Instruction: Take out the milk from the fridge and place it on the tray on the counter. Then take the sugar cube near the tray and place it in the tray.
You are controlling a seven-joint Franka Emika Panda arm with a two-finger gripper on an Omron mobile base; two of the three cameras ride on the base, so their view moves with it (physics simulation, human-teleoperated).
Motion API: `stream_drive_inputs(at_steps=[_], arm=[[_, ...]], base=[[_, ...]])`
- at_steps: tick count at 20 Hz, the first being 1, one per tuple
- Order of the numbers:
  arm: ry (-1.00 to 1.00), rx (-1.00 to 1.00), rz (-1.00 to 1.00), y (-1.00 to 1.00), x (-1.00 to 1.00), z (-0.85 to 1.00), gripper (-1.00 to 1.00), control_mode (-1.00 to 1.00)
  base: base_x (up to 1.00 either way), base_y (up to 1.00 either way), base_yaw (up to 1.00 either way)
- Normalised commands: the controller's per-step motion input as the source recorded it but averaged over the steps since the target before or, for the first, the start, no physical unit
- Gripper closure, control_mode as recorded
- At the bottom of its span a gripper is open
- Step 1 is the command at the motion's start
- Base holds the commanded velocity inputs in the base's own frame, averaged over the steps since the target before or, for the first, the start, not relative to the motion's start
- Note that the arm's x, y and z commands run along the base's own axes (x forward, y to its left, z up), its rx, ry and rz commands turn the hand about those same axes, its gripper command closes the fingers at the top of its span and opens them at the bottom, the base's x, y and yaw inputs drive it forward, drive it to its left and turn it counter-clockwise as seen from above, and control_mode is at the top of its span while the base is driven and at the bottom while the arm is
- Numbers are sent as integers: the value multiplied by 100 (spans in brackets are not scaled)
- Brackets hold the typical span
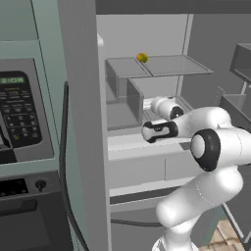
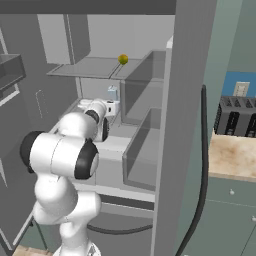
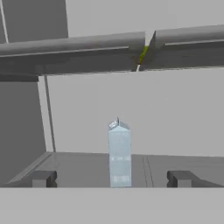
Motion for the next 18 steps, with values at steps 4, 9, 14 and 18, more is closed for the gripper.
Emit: stream_drive_inputs(at_steps=[4,9,14,18], arm=[[3,1,0,0,31,-22,-100,-100],[3,1,0,0,44,0,-100,-100],[0,0,0,0,46,0,-100,-100],[0,0,0,0,47,-12,-100,-100]], base=[[0,0,0],[0,0,0],[0,0,0],[0,0,0]])
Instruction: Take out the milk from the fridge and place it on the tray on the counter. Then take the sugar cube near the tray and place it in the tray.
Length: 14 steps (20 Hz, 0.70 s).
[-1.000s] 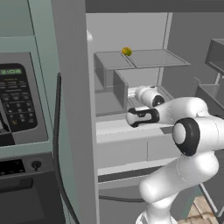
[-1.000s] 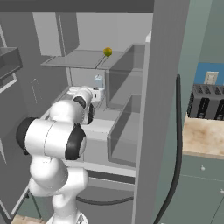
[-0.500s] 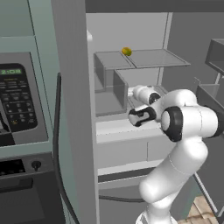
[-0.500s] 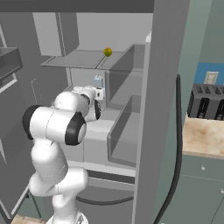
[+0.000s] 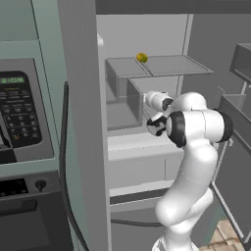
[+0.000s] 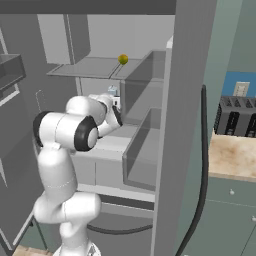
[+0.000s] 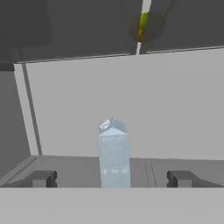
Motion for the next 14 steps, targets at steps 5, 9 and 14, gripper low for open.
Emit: stream_drive_inputs(at_steps=[5,9,14], arm=[[0,0,-3,1,62,-23,-100,-100],[0,0,-5,8,52,-2,-100,-100],[0,-1,-3,34,16,0,-100,-100]], base=[[0,0,0],[0,0,0],[0,0,0]])
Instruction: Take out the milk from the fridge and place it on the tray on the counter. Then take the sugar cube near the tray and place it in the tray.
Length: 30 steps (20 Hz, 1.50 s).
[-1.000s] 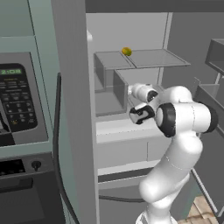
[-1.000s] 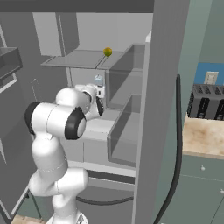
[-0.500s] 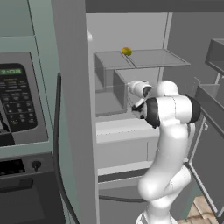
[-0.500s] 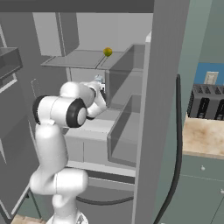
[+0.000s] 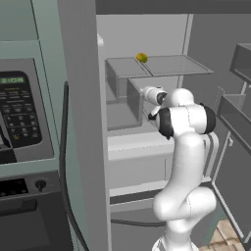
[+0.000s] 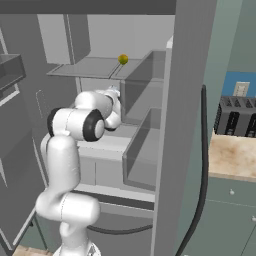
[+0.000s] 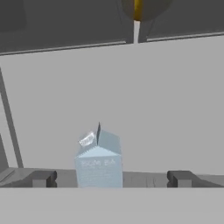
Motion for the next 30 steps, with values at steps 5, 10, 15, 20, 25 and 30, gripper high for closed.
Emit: stream_drive_inputs(at_steps=[5,10,15,20,25,30], arm=[[0,-1,0,31,0,0,-100,-100],[0,0,0,0,3,-7,-100,-100],[0,0,0,5,18,-37,-100,-100],[0,0,0,1,19,-16,-100,-100],[0,-3,0,25,23,-1,-100,-100],[0,0,0,9,11,-2,-100,-100]], base=[[0,0,0],[0,0,0],[0,0,0],[0,0,0],[0,0,0],[0,0,0]])
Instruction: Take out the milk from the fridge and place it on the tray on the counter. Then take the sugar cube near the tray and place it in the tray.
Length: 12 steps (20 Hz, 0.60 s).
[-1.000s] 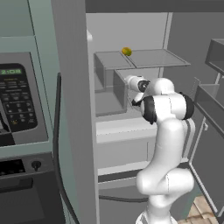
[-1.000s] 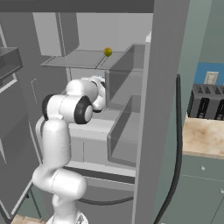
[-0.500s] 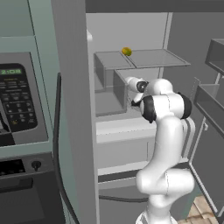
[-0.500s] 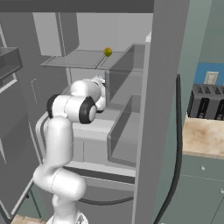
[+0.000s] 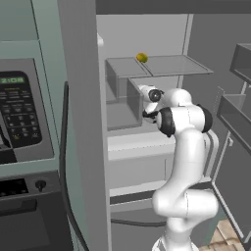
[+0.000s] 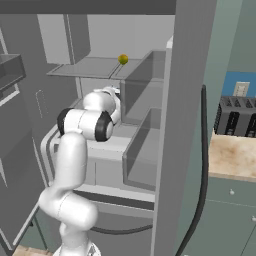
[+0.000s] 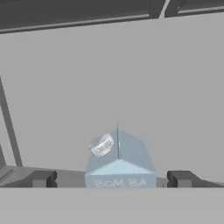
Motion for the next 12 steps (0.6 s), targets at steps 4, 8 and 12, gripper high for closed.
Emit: stream_drive_inputs(at_steps=[4,8,12], arm=[[0,0,0,0,0,0,-100,-100],[0,0,0,0,16,-12,-100,-100],[0,0,0,0,9,-11,-100,-100]], base=[[0,0,0],[0,0,0],[0,0,0]])
